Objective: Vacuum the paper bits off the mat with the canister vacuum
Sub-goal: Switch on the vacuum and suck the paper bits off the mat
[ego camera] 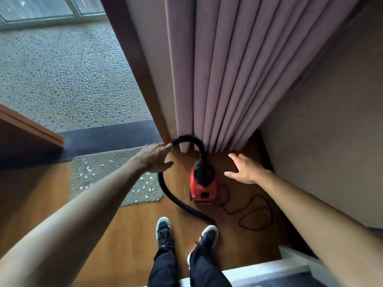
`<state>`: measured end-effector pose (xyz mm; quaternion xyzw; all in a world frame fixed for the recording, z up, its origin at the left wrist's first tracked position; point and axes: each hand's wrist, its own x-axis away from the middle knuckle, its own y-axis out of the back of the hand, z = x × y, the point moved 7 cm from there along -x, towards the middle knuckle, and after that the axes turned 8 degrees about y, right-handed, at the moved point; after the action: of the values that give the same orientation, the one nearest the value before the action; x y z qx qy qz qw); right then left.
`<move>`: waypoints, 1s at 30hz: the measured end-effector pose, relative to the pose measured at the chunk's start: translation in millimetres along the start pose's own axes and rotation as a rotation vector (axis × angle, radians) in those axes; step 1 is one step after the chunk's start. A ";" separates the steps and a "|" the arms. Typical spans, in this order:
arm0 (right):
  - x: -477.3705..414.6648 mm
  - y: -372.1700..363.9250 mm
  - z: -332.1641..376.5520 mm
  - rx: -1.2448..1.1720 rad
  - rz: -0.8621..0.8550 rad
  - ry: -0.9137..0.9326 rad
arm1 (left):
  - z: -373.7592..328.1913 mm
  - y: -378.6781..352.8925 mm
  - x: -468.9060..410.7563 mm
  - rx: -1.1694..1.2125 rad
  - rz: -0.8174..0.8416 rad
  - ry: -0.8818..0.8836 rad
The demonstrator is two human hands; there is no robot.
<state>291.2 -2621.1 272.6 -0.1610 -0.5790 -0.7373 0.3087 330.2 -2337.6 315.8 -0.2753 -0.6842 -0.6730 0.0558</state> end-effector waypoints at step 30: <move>-111.6 -376.4 -33.6 -0.525 0.311 -0.357 | 7.5 -380.9 -110.7 -0.210 0.379 -0.291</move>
<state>138.2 -2570.8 -87.1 -0.4475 -0.3829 -0.7654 0.2594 253.5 -2341.9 -73.4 -0.4965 -0.5478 -0.6712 0.0530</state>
